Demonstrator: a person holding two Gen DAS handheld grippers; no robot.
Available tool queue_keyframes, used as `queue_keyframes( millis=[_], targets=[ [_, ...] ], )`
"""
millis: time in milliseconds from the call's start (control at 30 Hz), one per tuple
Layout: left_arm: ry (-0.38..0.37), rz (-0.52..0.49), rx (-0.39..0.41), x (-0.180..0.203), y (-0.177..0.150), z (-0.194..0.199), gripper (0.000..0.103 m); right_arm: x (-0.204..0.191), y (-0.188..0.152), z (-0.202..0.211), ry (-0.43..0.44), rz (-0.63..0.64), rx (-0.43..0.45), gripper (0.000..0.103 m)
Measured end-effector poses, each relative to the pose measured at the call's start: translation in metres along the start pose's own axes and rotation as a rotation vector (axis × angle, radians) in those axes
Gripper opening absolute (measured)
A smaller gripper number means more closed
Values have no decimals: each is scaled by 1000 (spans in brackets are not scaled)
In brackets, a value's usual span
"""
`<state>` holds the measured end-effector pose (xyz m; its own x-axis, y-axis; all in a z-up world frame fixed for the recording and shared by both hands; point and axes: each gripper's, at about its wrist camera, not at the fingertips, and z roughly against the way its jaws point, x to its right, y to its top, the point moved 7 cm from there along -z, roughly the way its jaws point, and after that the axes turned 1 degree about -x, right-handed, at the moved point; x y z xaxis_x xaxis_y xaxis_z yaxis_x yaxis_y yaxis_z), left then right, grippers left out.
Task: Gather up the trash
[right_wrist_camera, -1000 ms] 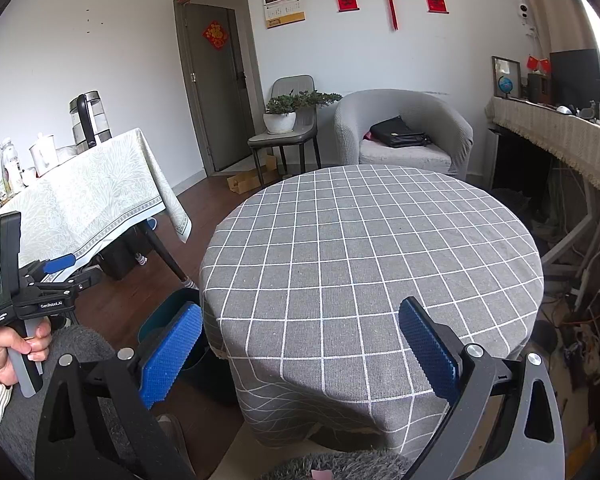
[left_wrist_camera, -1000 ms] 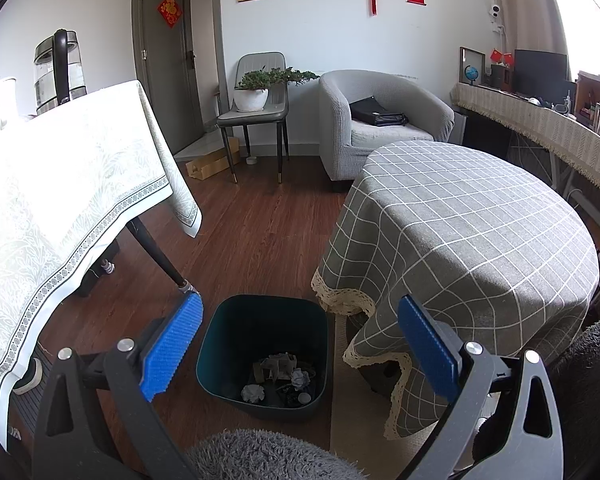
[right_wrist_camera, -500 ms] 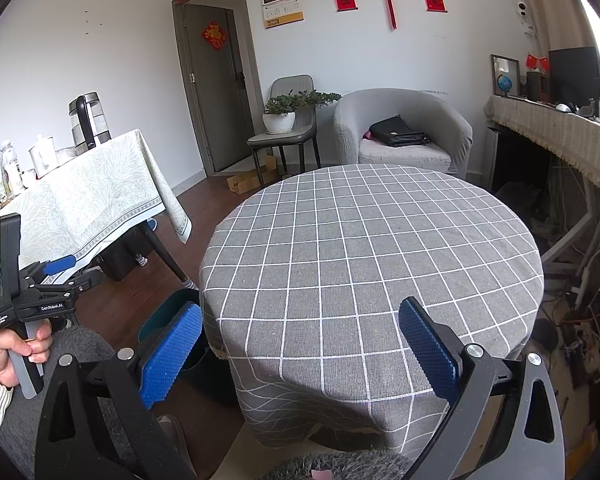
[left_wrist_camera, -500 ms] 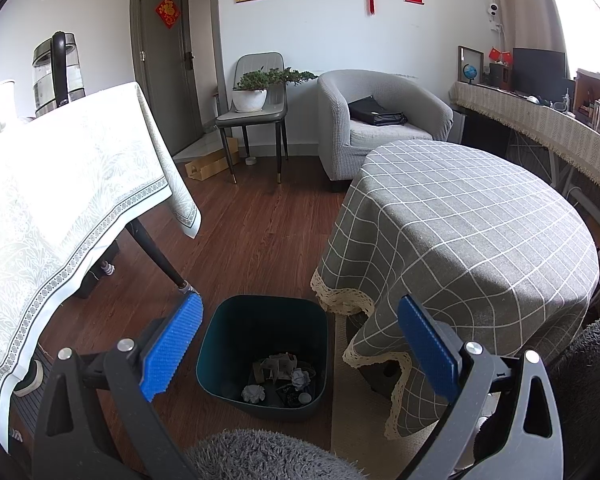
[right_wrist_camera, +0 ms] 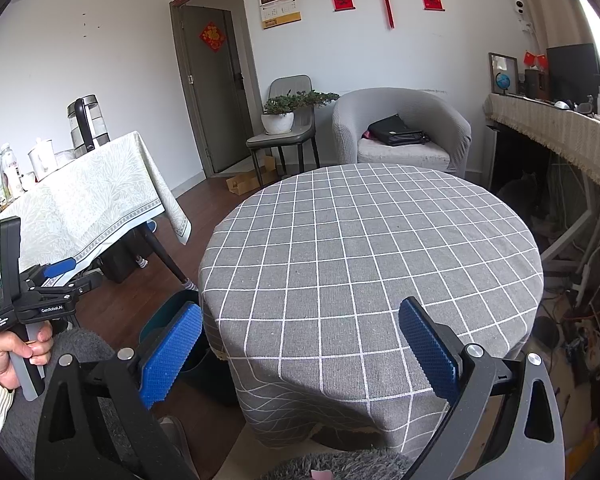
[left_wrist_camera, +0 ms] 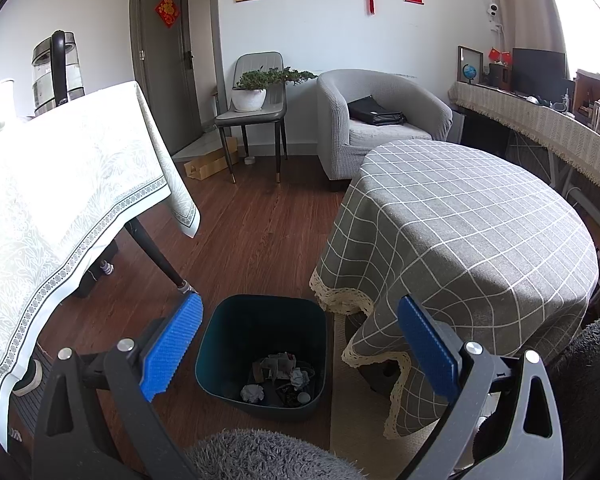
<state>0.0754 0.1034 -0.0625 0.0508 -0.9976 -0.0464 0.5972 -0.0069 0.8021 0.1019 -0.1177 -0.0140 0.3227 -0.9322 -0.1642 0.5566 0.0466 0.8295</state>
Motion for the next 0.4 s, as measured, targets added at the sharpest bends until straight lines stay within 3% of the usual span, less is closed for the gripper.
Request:
queue_keyframes(
  millis=[400],
  targets=[
    [7,-7,-6,1,1,-1,100,0,0,0,0,0,0,100]
  ],
)
